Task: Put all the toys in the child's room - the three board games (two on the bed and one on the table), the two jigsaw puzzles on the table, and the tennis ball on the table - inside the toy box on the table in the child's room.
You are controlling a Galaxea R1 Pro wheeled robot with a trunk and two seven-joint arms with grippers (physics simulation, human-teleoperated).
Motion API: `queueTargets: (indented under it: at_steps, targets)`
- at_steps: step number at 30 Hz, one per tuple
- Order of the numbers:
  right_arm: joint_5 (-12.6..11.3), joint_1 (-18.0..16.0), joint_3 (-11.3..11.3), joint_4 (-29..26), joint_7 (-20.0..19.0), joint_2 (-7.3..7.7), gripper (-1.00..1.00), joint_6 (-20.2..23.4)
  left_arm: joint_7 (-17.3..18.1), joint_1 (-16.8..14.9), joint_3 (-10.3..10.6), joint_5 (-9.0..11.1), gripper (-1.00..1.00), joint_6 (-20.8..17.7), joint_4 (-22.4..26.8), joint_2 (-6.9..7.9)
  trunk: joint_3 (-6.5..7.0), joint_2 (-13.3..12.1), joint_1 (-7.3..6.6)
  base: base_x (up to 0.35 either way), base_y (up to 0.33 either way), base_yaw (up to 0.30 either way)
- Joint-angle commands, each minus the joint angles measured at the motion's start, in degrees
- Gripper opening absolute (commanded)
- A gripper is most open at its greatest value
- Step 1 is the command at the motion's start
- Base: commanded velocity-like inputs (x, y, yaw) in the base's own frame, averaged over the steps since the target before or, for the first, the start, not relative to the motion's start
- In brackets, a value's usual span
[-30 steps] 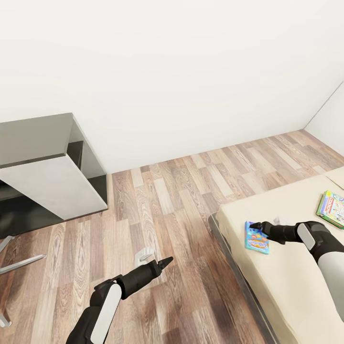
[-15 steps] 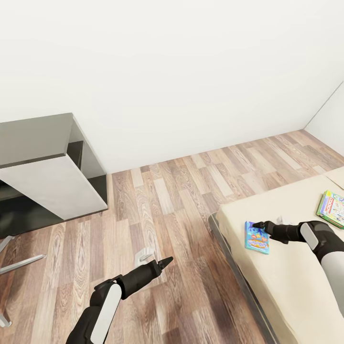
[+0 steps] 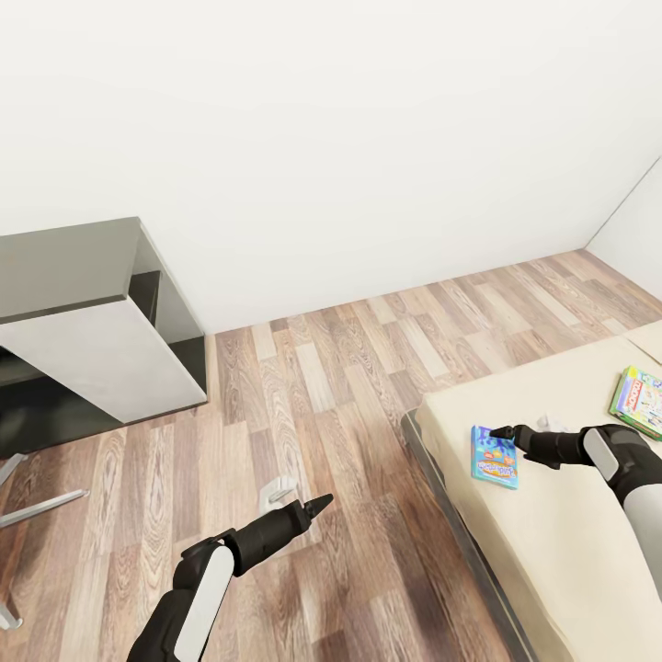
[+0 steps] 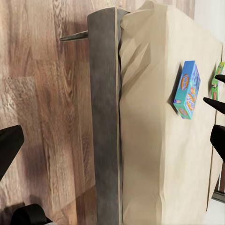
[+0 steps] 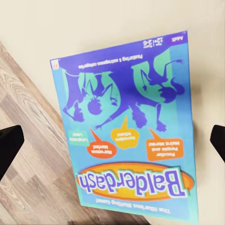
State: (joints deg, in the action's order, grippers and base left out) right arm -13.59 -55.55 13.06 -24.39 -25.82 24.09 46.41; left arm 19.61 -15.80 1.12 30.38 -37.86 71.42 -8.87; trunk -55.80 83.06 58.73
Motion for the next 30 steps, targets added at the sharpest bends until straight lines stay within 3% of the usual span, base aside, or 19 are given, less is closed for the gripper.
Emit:
queueTargets:
  at_steps: [1,30]
  targets:
    - [0.2,0.0,0.3,0.0,-0.2,-0.02,1.00,0.3,0.0,0.0,-0.1,0.2,1.00,-0.4,0.0,-0.02,-0.06,0.0,0.00,0.000,0.000,0.000]
    - [0.1,-0.1,0.3,0.0,-0.2,-0.10,1.00,0.4,0.0,0.0,-0.1,0.2,1.00,-0.4,0.0,-0.01,-2.30,0.0,0.00,0.000,0.000,0.000]
